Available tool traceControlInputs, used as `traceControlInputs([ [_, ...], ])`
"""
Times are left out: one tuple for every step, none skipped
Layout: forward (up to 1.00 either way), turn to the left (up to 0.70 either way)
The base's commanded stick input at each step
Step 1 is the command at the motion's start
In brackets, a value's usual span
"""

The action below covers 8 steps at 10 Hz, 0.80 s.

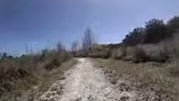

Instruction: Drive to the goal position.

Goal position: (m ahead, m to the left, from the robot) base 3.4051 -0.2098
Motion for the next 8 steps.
traceControlInputs([
  [0.7,0.0],
  [0.7,0.0],
  [0.7,0.0],
  [0.7,0.0],
  [0.7,0.0],
  [0.7,0.0],
  [0.7,0.0],
  [0.7,0.0],
])
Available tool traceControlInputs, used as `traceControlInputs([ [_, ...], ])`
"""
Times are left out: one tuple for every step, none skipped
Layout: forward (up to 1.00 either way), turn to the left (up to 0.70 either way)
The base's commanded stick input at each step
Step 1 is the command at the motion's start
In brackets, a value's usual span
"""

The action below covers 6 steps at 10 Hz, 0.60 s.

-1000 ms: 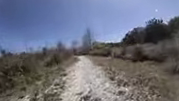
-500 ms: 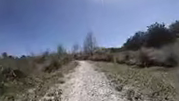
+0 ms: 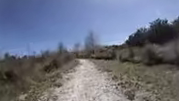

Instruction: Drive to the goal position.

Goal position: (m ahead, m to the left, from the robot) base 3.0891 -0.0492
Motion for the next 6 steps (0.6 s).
traceControlInputs([
  [0.7,0.0],
  [0.7,0.0],
  [0.7,-0.05],
  [0.7,-0.11],
  [0.7,-0.17],
  [0.7,-0.22],
])
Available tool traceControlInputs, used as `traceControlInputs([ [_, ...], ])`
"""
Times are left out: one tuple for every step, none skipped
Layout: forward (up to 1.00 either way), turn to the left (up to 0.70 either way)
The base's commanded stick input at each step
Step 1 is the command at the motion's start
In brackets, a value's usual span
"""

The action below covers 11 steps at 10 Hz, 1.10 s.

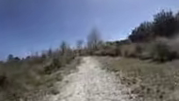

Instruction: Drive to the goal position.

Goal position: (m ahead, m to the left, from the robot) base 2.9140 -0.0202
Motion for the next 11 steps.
traceControlInputs([
  [0.7,-0.28],
  [0.7,-0.34],
  [0.7,-0.35],
  [0.7,-0.35],
  [0.7,-0.35],
  [0.7,-0.15],
  [0.7,0.0],
  [0.7,0.0],
  [0.7,0.0],
  [0.7,0.0],
  [0.7,0.0],
])
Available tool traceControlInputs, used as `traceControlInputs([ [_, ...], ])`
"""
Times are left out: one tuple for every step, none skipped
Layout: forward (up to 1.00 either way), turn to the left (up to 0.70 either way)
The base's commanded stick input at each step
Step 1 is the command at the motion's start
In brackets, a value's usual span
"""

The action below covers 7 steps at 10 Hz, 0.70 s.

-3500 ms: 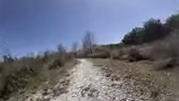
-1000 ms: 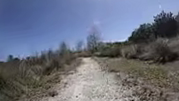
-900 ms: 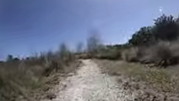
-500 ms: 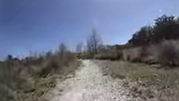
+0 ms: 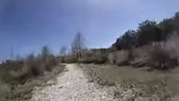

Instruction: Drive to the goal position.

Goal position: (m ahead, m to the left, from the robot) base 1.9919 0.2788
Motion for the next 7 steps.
traceControlInputs([
  [0.7,0.0],
  [0.7,0.0],
  [0.7,0.0],
  [0.7,0.0],
  [0.7,0.0],
  [0.7,0.0],
  [0.7,0.0],
])
